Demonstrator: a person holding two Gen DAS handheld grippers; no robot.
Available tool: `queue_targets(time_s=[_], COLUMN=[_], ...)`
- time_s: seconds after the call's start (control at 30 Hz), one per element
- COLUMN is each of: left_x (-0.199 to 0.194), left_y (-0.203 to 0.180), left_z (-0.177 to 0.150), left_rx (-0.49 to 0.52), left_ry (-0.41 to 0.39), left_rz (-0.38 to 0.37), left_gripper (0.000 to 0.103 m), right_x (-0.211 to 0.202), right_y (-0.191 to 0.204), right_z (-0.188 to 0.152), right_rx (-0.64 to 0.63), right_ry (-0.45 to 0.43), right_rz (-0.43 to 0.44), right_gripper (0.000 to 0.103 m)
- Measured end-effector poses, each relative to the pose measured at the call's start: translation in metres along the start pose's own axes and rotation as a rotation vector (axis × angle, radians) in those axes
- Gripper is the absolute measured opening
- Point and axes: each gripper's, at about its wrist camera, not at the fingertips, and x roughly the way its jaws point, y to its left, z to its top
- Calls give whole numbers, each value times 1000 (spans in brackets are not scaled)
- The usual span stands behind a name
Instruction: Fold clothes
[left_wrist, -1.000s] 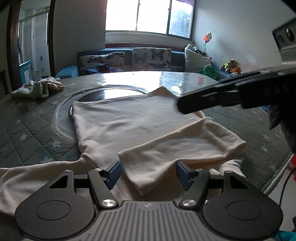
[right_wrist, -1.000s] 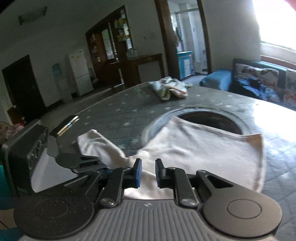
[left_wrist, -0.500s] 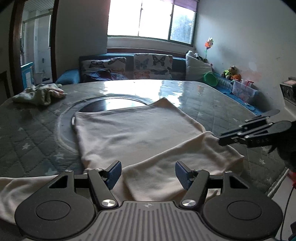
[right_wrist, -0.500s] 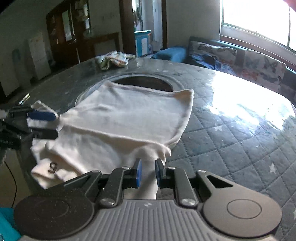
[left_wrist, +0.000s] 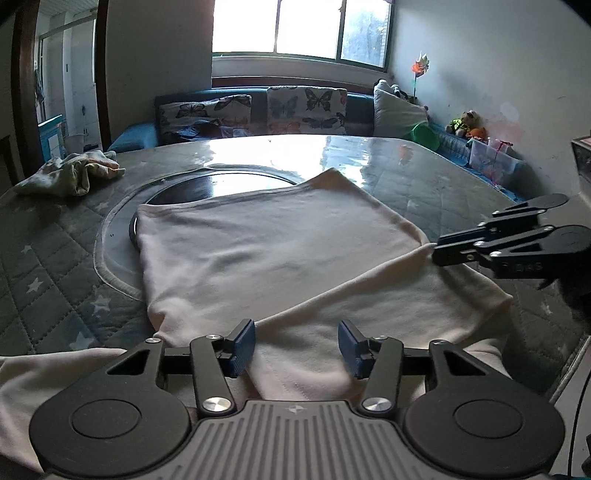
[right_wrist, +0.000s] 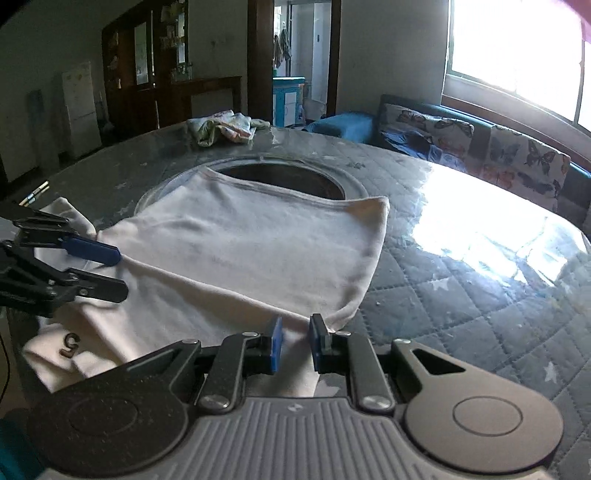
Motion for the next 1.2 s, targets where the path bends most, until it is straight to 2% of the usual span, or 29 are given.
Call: queue_targets(time_s=[0.2,0.37,0.63,0.8,0.9,0.97,1.07,1.2], left_x=[-3,-5,-13,-8,-11,-17,-25,-26], left_y=[0,0,-10,-9,-8,-8,-6,-3], left_z=[-2,-1,2,-5,-10,-12,-17,-26], left_rx=[4,6,16,13,14,17,4,-26], left_ry=[-4,-5,-27,-3,0,-6,-18,-5], left_rz=[-1,5,-31,-23,-21,-10,23,58], left_gripper=[53,53,53,53,53,53,53,47], right_x=[-23,-25,-15,14,14,8,-2,-6], right_y=[13,24,18,11,15,20,32,48], right_z=[-10,-28,3,7,3,3,2,-6], right_rx=[-52,-104,-104,-77,-88,-103,-132,-167], right_ry=[18,59,-16,11,12,3,-6,7], right_rz=[49,42,27,15,22,31,68,111], right_gripper=[15,16,21,21,23,27,28,34])
